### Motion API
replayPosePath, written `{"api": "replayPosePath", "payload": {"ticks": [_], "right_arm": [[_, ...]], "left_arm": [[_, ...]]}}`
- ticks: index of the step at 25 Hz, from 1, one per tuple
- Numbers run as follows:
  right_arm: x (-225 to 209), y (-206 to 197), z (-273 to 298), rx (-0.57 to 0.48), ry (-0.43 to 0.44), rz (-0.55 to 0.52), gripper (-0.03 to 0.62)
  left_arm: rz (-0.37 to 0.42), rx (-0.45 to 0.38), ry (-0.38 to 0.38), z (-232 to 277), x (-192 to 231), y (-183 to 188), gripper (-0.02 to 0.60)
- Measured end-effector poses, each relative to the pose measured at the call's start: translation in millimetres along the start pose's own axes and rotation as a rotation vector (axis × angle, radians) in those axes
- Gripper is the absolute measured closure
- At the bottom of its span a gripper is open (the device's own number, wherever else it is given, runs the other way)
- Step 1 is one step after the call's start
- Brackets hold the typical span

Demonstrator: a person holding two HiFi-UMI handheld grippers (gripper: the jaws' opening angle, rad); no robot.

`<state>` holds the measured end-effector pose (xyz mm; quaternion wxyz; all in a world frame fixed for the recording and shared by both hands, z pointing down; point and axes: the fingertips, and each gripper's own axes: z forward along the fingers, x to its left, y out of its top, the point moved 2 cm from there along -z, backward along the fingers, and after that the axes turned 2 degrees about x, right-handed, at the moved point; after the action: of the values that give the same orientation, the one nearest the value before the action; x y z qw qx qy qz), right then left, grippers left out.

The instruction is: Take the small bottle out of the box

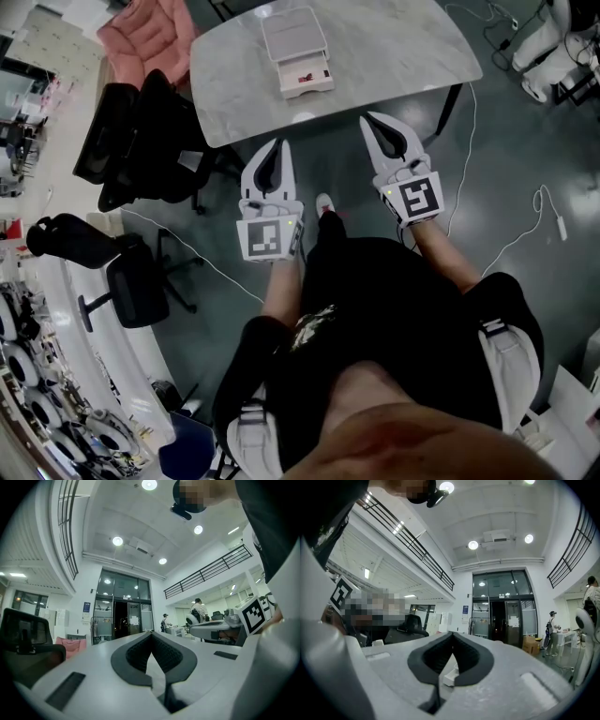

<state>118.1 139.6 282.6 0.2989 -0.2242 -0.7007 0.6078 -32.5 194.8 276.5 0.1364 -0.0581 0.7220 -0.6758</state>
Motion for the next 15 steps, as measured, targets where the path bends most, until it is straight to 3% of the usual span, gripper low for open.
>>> {"api": "replayPosePath", "payload": {"ticks": [10,15], "right_arm": [[-4.4,1.7,68.2,0.010,-0.021,-0.011,0.599],[-6.6,-2.8,96.6,0.004,-0.023,-0.016,0.600]], "left_arm": [[-0.042,0.019,-0.020,42.7,54.9,2.8,0.569],[-0.007,0.017,-0.029,60.0,80.9,-11.9,0.569]]}}
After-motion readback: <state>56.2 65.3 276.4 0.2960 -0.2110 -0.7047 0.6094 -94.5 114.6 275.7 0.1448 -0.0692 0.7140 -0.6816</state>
